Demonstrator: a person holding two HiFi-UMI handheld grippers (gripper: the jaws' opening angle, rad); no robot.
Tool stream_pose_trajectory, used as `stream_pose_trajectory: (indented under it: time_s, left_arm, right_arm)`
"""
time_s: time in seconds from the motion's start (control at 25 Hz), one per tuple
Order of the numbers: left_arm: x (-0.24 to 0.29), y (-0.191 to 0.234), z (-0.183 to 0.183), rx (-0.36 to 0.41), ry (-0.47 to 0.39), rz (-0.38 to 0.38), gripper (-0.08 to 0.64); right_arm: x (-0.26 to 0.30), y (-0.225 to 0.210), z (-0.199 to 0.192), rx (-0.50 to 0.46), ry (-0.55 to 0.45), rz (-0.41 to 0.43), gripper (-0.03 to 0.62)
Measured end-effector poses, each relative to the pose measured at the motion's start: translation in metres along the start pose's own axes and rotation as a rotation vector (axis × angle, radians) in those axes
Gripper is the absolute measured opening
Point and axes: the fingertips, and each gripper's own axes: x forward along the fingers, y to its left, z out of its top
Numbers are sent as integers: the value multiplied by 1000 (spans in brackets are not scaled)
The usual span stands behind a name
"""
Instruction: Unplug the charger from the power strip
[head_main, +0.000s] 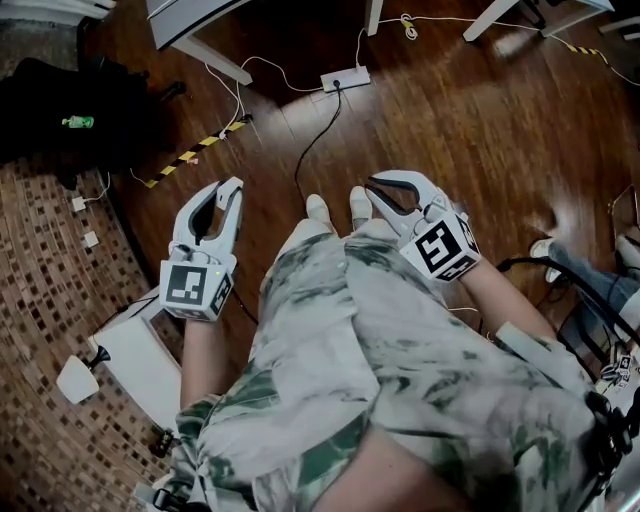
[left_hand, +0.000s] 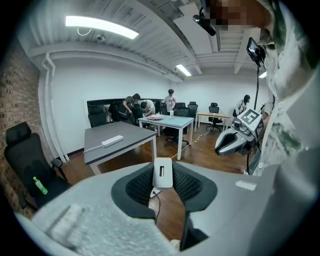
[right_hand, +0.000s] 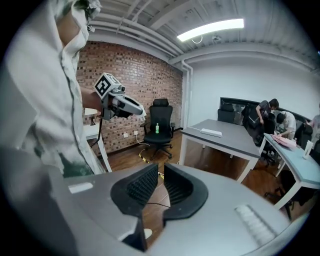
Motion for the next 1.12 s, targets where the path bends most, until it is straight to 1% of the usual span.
stream_pose_trajectory:
  time_s: [0.2,0.36,0.44,0.52,0.6,0.68,0.84,0.92,1.12]
  left_arm:
    - [-20,-23,-6,-34,-38,-24,110]
    - [-36,-36,-14,-38,-91,-65,110]
    - [-46,-40,-19,-43,-119,-89,110]
    - [-60,-44,-27,-47,-142,-116,110]
    - [-76,-44,-36,-53,-165,-135,110]
    - [-92,-38,-44,-53,-183,-141,110]
    - [-114,-28,-64,-40,-187,-142,110]
    - [-122,-26,-68,-42,-199,-150,110]
    - [-135,-24,-66,-41,-238,-161,110]
  right_arm:
    - [-7,27,6,-42,-25,-9,43]
    - [-9,48,21,-59,-51,-21,43]
    - [-8,58,31,-74,-59,-38,43]
    - [-7,73,41,-65,-65,-59,44]
    - [-7,92,54,-55,-87,-75,44]
    - [-3,111,66,-65,-111,-85,43]
    - [4,141,77,-69,-94,-110,41]
    - [3,152,81,-73,-96,-123,31]
    - [4,170,90,-92,-89,-129,29]
